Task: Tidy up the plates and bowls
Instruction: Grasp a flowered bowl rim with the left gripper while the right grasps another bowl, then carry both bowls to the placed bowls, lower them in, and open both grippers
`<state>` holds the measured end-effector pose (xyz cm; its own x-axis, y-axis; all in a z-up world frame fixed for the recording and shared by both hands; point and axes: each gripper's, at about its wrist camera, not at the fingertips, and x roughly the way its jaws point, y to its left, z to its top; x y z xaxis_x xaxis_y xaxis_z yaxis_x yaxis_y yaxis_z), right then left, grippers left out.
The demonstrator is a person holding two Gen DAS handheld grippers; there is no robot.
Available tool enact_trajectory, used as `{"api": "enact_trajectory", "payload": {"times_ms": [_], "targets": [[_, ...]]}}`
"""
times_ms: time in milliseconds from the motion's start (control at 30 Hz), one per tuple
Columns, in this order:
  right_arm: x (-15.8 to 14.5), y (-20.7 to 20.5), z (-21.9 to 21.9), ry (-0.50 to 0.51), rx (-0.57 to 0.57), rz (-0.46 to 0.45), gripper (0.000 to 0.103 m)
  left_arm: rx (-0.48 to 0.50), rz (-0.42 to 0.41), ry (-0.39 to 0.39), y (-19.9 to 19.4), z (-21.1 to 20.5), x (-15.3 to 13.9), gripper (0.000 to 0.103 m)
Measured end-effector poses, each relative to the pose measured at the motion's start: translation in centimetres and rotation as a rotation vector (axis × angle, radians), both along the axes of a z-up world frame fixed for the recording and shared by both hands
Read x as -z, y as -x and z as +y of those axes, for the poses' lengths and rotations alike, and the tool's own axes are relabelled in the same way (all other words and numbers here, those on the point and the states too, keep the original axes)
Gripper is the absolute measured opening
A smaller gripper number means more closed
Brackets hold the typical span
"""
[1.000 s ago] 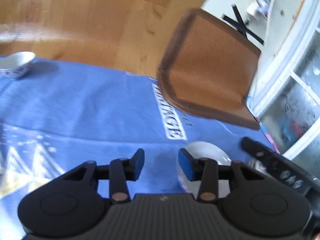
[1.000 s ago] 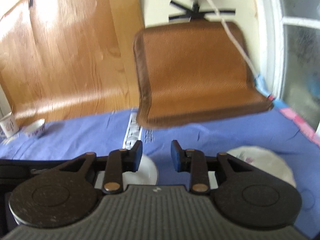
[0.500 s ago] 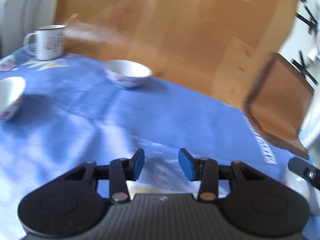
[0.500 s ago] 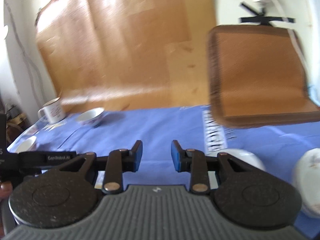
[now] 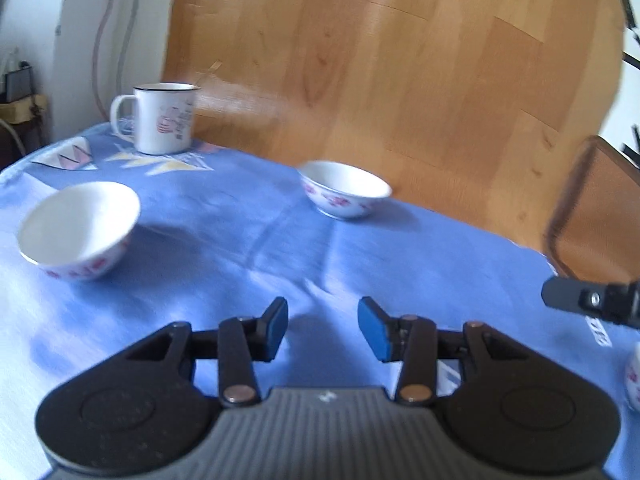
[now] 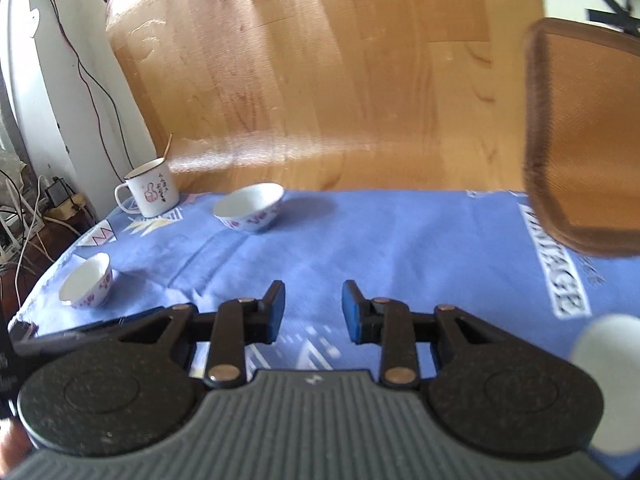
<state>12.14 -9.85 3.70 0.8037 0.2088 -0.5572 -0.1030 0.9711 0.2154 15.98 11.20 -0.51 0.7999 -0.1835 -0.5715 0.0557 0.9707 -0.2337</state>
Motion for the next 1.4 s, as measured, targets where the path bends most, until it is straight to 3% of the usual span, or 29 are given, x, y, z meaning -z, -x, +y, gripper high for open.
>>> {"api": "enact_trajectory", "payload": {"times_ms": [67,233,500,533,600,667,933,1133,1200,1233,1400], "targets": [[0.1,-2.1,0.9,-0.024,-0.011,0.033,0.034,-0.019,0.03,0.053,-0.6,0.8,0.5,0.04],[0.8,-8.7,3.2,-0.099,0.003,0.119,0.034,-0.06,-0.004,0.111,-0.5,1.8,0.6,0.04],[3.2,-17.5,4.8,-0.211,0.119,0.254,0.034,-0.071,-0.047,0.104,0.0,1.8,0.5,0.04],[3.6,-18.1,4.9,-0.212,0.132,0.275,0.032,-0.071,-0.048,0.105,0.0,1.8,0.4,0.04],[4.0,-18.8,4.8,-0.216,0.137,0.309,0.014,-0.076,-0.046,0.114,-0.1,1.8,0.4,0.04],[3.8,-18.8,4.7,-0.217,0.135,0.315,0.009,-0.084,-0.041,0.129,-0.2,2.1,0.5,0.04],[1.7,-13.1,3.3,-0.166,0.029,0.297,0.008,-0.085,-0.056,0.187,0.0,2.9,0.4,0.043],[1.5,-7.6,1.2,-0.172,-0.061,0.331,0.009,0.042,0.001,0.244,-0.3,1.9,0.3,0.04],[1.7,-6.6,0.7,-0.2,-0.067,0.338,0.009,0.072,0.031,0.254,-0.2,1.3,0.4,0.028],[1.8,-6.2,0.4,-0.21,-0.067,0.336,0.009,0.082,0.057,0.254,-0.3,1.0,0.5,0.012],[1.7,-4.7,0.1,-0.2,-0.072,0.299,0.009,0.054,0.124,0.275,0.1,0.6,0.4,0.008]]}}
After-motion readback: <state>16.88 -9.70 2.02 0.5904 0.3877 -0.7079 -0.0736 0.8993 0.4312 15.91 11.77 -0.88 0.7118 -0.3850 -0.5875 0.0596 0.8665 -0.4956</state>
